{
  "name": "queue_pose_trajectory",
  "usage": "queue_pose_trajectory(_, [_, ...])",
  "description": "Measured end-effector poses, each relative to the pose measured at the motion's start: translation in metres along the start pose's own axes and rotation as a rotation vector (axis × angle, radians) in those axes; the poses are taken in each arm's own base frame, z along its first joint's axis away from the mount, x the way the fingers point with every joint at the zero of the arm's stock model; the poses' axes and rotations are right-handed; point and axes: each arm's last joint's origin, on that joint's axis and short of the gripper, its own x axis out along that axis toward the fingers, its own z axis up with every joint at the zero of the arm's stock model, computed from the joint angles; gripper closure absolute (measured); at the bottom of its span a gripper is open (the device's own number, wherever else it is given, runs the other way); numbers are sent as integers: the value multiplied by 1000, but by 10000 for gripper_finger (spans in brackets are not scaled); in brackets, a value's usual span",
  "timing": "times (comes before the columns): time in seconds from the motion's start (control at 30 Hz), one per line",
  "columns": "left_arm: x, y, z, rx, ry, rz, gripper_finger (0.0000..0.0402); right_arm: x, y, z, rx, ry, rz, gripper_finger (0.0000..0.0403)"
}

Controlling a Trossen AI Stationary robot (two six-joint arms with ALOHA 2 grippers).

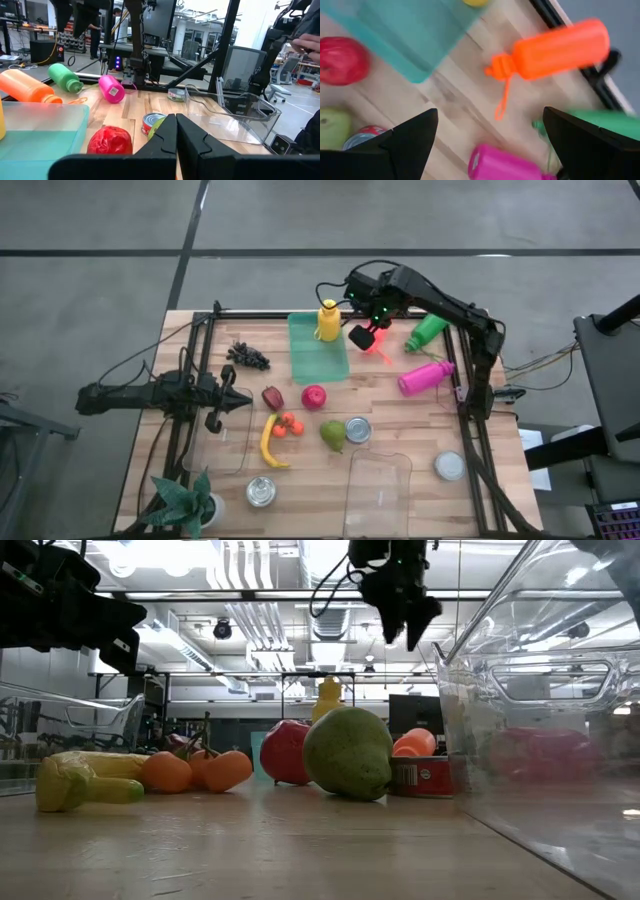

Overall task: Pick & Place Food Item
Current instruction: Put the orange water bottle into the green bin

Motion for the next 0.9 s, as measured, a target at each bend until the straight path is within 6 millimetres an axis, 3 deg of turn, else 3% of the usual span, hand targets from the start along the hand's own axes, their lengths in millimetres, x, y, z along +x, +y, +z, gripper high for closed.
queue_pose_trajectory(0.2, [0,0,0,0,0,0,401,16,-1,-4,126,-101,8,44])
queue_pose_trajectory(0.37, [0,0,0,0,0,0,401,25,0,-5,442,-217,89,44])
queue_pose_trajectory(0.67, [0,0,0,0,0,0,401,66,-12,-20,762,-173,-22,44])
queue_pose_trajectory(0.9, [0,0,0,0,0,0,401,98,-4,-27,880,-197,-22,44])
